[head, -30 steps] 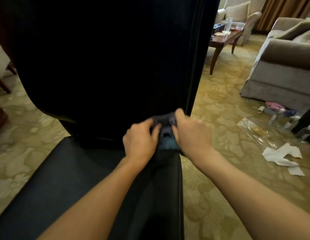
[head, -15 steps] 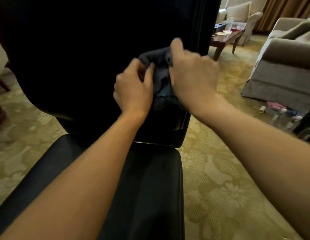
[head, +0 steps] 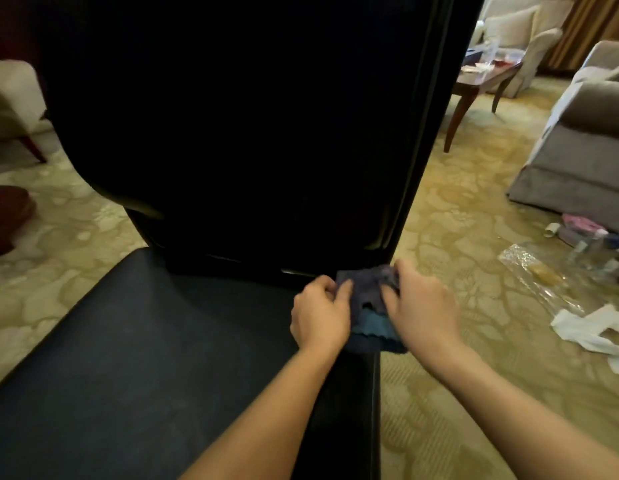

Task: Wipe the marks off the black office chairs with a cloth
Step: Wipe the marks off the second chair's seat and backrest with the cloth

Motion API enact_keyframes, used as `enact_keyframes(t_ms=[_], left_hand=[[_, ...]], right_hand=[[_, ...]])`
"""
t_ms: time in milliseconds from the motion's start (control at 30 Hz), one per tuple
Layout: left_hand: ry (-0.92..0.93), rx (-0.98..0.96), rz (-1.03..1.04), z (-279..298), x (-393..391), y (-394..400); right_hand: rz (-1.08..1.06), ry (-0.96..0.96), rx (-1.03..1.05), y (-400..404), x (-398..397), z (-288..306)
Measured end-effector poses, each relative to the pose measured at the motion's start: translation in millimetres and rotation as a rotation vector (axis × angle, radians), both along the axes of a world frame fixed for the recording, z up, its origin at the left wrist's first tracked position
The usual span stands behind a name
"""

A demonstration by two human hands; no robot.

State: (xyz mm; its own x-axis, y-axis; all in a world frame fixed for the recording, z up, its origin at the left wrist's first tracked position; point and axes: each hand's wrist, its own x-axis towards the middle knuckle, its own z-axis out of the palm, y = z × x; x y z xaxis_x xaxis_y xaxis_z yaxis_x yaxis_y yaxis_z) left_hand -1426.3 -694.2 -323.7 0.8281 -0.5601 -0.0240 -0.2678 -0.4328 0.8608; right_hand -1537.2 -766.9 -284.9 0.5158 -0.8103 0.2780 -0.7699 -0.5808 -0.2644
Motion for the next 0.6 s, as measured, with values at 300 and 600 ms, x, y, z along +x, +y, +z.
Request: enact_keyframes(t_ms=[300,600], left_hand=[[0.882,-0.294,0.118,47.3,53.6,-38.4],[0.388,-0.550,0.012,92.0,36.0,7.4]], right_hand=[[-0.342,-1.022,1.224,-26.1,71.1,10.1],[-0.120,-1.389,1.066,8.6,60.2,72.2]])
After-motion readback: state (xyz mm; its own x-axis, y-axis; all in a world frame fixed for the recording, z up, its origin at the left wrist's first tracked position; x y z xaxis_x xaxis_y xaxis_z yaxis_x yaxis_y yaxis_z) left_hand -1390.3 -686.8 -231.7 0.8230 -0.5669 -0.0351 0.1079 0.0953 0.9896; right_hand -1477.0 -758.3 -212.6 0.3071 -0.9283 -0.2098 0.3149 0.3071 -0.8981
